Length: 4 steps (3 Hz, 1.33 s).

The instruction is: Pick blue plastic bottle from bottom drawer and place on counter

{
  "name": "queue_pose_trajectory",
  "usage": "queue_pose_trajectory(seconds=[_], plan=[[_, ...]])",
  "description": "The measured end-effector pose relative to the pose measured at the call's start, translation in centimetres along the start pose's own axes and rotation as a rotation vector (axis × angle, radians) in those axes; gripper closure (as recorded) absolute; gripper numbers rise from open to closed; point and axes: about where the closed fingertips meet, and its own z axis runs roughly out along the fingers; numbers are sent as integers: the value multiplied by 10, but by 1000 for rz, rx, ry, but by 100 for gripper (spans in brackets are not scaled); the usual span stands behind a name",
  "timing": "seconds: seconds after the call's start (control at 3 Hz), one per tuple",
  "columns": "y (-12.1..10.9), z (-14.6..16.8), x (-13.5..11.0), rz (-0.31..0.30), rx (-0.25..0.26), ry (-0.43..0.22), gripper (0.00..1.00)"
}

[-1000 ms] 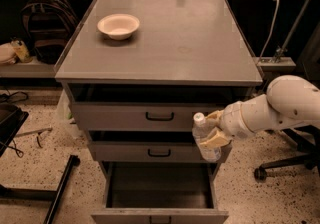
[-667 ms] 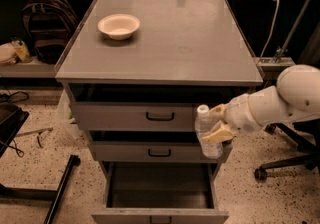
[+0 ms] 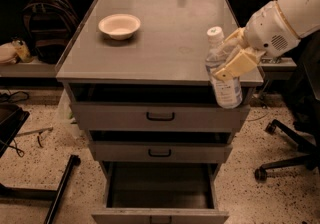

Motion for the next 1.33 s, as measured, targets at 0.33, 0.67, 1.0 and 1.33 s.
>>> queue_pose_trajectory(seconds=[0.33, 0.67, 1.0, 1.33], plan=[[0, 0, 0, 0, 1, -1, 100], [-14, -4, -19, 17, 24, -37, 100], [-40, -1, -43, 41, 52, -98, 100], [-69, 7, -60, 76, 93, -167, 100]])
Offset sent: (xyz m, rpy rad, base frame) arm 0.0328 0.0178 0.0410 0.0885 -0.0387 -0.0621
